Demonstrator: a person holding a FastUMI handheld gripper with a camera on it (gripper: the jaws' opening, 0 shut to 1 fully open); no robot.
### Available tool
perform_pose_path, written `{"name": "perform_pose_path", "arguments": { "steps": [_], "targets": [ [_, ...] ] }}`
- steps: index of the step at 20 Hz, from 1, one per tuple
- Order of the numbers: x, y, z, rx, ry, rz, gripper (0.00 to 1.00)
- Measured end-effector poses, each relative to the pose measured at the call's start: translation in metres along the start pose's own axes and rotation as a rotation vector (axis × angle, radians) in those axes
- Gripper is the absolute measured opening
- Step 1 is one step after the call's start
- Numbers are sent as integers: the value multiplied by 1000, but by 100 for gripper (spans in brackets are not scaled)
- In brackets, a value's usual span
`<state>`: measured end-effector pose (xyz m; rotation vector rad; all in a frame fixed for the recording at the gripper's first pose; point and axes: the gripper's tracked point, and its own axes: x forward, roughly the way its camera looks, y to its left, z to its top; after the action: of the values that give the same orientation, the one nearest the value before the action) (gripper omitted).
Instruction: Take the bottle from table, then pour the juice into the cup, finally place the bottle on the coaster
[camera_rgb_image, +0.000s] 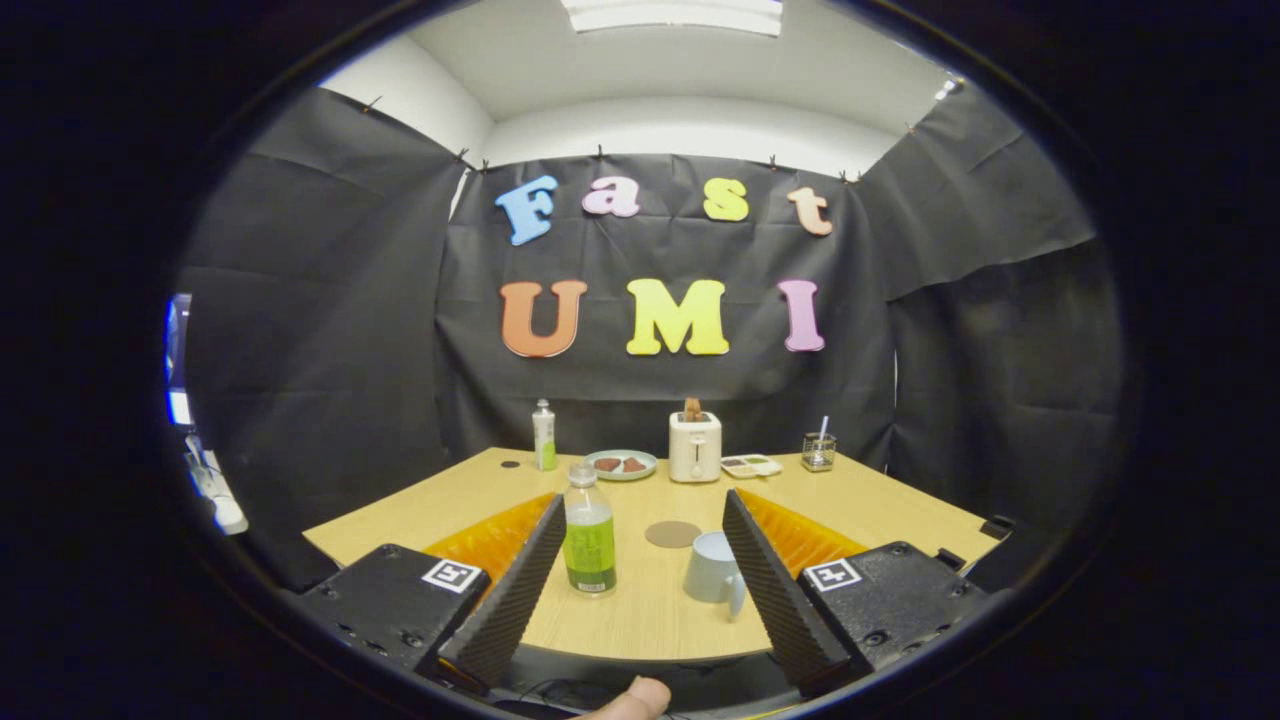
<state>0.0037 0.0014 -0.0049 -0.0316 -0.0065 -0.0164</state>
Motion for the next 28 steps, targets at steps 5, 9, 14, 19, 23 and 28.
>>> {"name": "perform_pose_path", "arguments": {
  "steps": [5,9,14,19,23,28],
  "targets": [
    [23,17,-15,-11,7,26,100],
    [52,33,-28,7,21,47,100],
    [89,37,-55,-27,45,31,100],
    [120,47,-85,-19,72,37,100],
    [143,53,-95,-44,85,34,100],
    [170,64,-92,-65,77,31,100]
  ]
}}
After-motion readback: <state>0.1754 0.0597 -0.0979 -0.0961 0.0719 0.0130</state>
